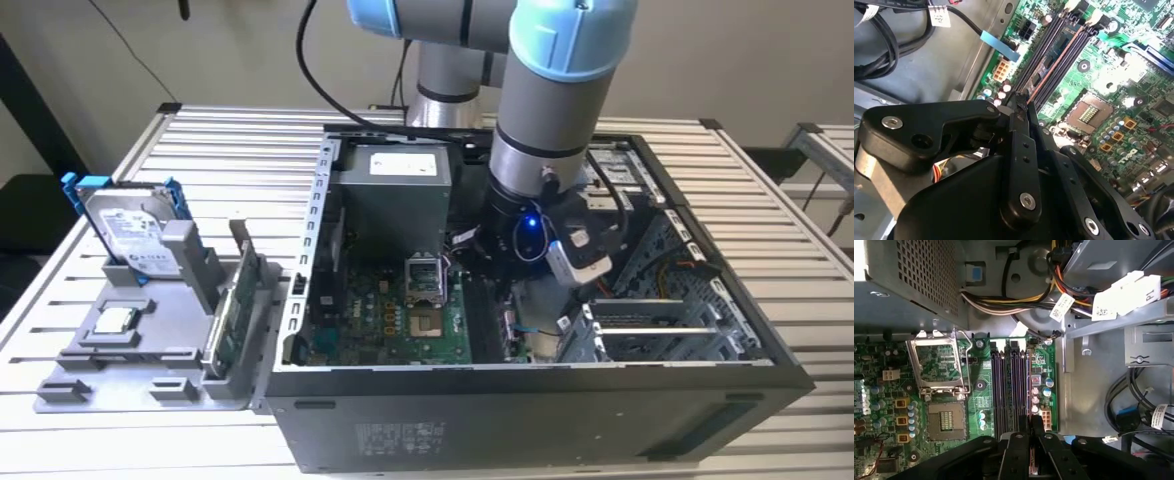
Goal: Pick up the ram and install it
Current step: 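Insert the ram into the slot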
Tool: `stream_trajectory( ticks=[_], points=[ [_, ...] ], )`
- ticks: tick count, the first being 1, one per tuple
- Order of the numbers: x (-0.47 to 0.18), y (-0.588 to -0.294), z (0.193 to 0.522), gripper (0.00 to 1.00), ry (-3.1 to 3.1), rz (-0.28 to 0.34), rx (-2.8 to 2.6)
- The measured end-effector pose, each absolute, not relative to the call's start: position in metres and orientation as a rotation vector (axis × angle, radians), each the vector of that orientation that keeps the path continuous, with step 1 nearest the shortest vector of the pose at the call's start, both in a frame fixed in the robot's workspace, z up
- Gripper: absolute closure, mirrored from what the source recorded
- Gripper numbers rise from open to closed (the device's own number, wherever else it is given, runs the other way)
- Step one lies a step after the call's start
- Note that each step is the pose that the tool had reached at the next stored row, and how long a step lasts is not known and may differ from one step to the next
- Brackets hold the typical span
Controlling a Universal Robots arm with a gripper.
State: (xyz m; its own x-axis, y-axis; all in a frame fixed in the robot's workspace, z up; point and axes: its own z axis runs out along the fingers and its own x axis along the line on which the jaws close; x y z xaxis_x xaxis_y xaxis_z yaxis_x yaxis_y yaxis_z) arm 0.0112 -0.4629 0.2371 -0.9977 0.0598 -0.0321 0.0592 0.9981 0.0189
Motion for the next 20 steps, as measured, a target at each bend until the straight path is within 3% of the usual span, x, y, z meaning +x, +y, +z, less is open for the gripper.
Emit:
stream_trajectory(
  ticks=[20],
  points=[
    [0.011, -0.464, 0.225, 0.86, 3.104, 0.024, 0.061]
  ],
)
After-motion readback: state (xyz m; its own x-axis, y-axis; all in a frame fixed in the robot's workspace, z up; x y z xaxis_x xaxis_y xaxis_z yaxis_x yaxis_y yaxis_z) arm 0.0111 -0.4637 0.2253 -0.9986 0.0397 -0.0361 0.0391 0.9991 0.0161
